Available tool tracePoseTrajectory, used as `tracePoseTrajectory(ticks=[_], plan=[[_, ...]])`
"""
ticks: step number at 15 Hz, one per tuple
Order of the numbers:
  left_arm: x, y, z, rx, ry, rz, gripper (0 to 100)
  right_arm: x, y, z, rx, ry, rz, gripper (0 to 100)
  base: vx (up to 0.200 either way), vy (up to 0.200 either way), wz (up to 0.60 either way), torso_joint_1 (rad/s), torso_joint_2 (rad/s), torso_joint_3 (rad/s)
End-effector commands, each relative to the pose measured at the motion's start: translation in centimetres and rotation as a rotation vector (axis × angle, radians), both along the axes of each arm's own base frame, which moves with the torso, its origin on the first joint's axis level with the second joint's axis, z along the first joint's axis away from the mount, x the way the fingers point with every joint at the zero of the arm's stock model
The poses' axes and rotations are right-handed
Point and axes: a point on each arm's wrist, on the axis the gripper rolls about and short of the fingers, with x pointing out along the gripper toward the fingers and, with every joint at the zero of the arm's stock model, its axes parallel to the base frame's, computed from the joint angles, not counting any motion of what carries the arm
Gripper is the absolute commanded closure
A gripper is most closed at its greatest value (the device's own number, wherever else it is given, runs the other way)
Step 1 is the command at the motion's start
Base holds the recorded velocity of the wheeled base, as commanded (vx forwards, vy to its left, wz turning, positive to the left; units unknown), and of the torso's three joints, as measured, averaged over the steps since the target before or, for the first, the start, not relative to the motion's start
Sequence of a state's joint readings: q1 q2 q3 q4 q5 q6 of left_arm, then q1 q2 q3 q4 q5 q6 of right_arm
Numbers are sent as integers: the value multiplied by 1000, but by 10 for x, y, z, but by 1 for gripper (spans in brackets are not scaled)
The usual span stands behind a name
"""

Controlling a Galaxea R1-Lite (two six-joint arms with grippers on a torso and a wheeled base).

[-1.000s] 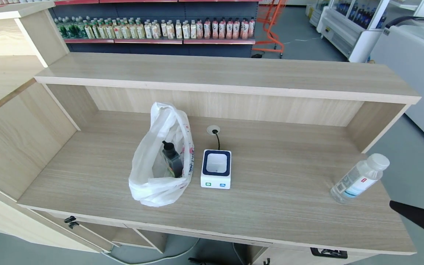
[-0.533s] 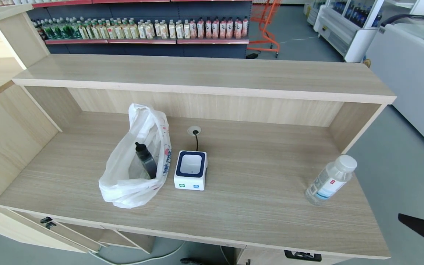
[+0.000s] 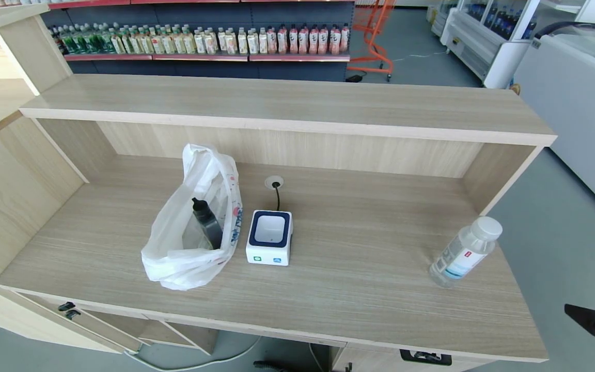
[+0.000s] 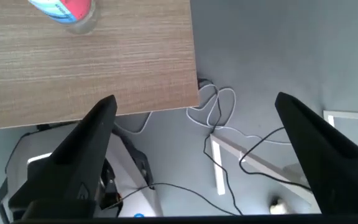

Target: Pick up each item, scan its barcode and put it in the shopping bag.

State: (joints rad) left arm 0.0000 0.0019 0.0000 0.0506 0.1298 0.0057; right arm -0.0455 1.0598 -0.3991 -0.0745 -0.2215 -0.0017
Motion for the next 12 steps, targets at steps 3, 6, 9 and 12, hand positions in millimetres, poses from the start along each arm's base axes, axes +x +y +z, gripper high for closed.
tracePoseTrajectory(ticks=[3,6,9,12], plan=[[0,0,0,0,0,1,0,33,23,-9,102,-49,131,0,0,0,0,0,0,0],[0,0,0,0,0,1,0,50,27,-19,101,-15,149,0,0,0,0,0,0,0],[0,0,0,0,0,1,0,75,30,-27,103,-52,149,0,0,0,0,0,0,0],[0,0,0,0,0,1,0,90,34,-38,99,-36,161,0,0,0,0,0,0,0]])
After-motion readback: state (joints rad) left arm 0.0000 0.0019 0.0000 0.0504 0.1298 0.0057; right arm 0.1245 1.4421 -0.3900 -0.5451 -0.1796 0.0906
